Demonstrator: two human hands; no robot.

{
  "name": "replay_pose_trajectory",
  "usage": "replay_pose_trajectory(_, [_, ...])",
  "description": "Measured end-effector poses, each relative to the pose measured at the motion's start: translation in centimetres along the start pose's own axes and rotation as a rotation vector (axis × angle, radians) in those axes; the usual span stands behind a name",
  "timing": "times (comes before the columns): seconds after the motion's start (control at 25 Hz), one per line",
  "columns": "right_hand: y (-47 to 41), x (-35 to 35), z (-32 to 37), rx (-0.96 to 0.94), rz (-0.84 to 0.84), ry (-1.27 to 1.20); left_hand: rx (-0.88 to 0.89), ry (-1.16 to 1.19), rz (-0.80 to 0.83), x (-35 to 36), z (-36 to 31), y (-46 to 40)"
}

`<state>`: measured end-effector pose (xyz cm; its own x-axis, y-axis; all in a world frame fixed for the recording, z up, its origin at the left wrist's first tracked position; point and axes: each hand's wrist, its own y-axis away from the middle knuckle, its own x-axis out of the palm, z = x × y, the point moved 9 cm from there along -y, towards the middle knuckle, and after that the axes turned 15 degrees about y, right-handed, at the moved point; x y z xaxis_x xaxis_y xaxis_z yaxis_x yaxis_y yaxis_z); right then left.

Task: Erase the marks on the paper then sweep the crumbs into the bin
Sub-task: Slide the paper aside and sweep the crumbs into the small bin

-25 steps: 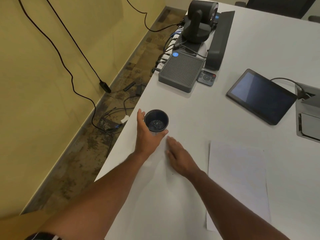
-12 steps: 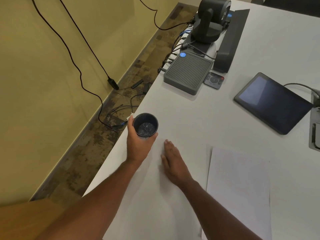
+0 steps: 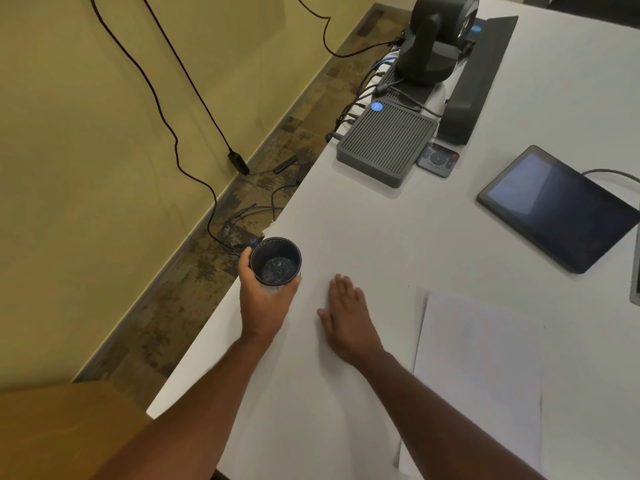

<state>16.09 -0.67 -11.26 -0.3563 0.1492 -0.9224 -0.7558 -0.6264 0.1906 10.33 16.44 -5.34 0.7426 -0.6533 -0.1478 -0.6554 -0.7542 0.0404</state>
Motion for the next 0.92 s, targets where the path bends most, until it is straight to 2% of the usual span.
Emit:
replay_pose_trajectory(0.04, [0.2,-0.5,-0.2,-0.009,-0.004,-0.111,0.004,0.007,0.002,-0.3,0.0,-0.2])
replay_pose_trajectory(0.12, [2.3,-1.8,-3.5,0.206,-0.167,-0.297,0.008,0.031,0.008,-0.8,-0.1,-0.8])
replay_pose_trajectory(0.16, [4.2,-1.9,-5.3,0.368,-0.248,-0.296,0.008,0.040,0.010,-1.0,-0.2,-1.1])
replay_pose_trajectory(0.24, [8.0,-0.5,-5.5,0.559,-0.254,-0.114,0.009,0.048,0.014,-1.4,-0.1,-1.5])
replay_pose_trajectory(0.32, [8.3,1.7,-2.8,0.542,-0.175,-0.013,0.018,0.053,0.008,-1.9,-0.2,-1.7])
replay_pose_trajectory(0.44, [2.8,2.0,1.3,0.392,-0.121,-0.044,0.033,0.050,0.013,-2.8,-0.2,-1.9])
replay_pose_trajectory(0.56, [-0.7,-0.1,1.9,0.259,-0.124,-0.277,0.051,0.040,0.013,-3.8,-0.6,-2.2])
replay_pose_trajectory(0.64, [1.8,-1.0,-0.6,0.365,-0.230,-0.471,0.052,0.047,-0.003,-4.6,-0.6,-2.7])
replay_pose_trajectory(0.68, [4.2,-1.0,-2.2,0.464,-0.298,-0.462,0.050,0.045,-0.015,-5.0,-0.4,-3.1])
replay_pose_trajectory(0.76, [9.2,0.1,-3.2,0.622,-0.343,-0.226,0.042,0.040,-0.043,-5.9,0.0,-3.8])
replay_pose_trajectory(0.84, [11.2,2.7,-0.7,0.626,-0.258,-0.062,0.034,0.044,-0.068,-6.8,0.5,-4.6])
replay_pose_trajectory(0.92, [9.1,4.4,2.7,0.556,-0.156,-0.070,0.036,0.051,-0.080,-7.9,1.0,-5.3])
